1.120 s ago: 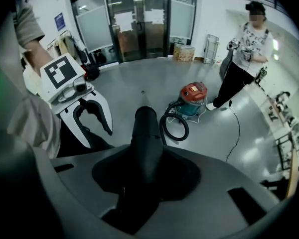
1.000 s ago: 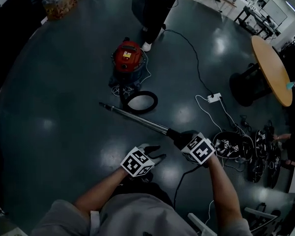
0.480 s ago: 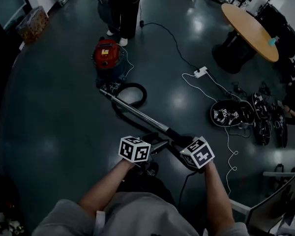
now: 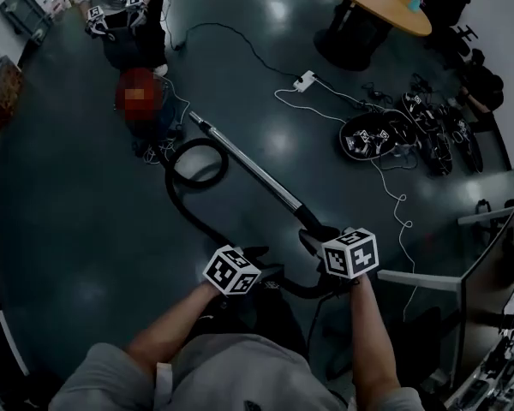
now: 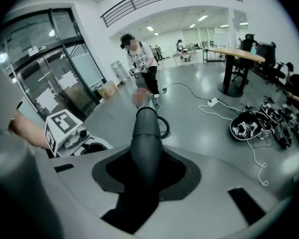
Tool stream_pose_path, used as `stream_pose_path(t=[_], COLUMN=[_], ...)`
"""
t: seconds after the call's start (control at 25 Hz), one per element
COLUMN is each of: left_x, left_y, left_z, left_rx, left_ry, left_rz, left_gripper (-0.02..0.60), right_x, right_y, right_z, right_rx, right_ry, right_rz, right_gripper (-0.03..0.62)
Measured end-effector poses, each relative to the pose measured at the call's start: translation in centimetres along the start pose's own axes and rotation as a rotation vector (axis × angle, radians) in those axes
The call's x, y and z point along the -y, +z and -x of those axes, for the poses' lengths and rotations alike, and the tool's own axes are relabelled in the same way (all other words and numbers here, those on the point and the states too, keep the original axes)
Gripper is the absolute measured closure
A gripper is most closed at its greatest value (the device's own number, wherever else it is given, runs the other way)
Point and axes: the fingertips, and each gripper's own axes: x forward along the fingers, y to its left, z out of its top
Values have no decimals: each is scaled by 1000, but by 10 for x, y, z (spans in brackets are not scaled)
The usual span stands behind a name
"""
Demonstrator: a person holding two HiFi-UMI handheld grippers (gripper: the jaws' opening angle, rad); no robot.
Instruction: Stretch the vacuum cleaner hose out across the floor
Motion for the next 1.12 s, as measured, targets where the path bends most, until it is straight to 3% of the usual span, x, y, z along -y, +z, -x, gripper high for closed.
stream_pose_path(t=[0.16,0.36,0.56,0.76,1.12], left_x=[41,104,158,212,234], left_y=[-40,-69,-104,-153,-230], left_z=[-12,-42,-53,-38,13], left_rx=[-118,-156,-141,-189,-206], left_ry=[-54,-107,-112,-192,-181], left_rz=[-139,-280,-267,-312,-337], left_gripper=[311,311,311,311,311], right_x=[-3,-4,-19,-49,-114], right_y=[-27,-70,-122,-160,-211], right_z=[14,33,51,59,46], right_rx=[35,71,101,134,163], right_ry=[-54,-105,-85,-51,-107], right_rz=[-117,-209,-338,-450,-589], right_gripper=[470,470,470,470,470])
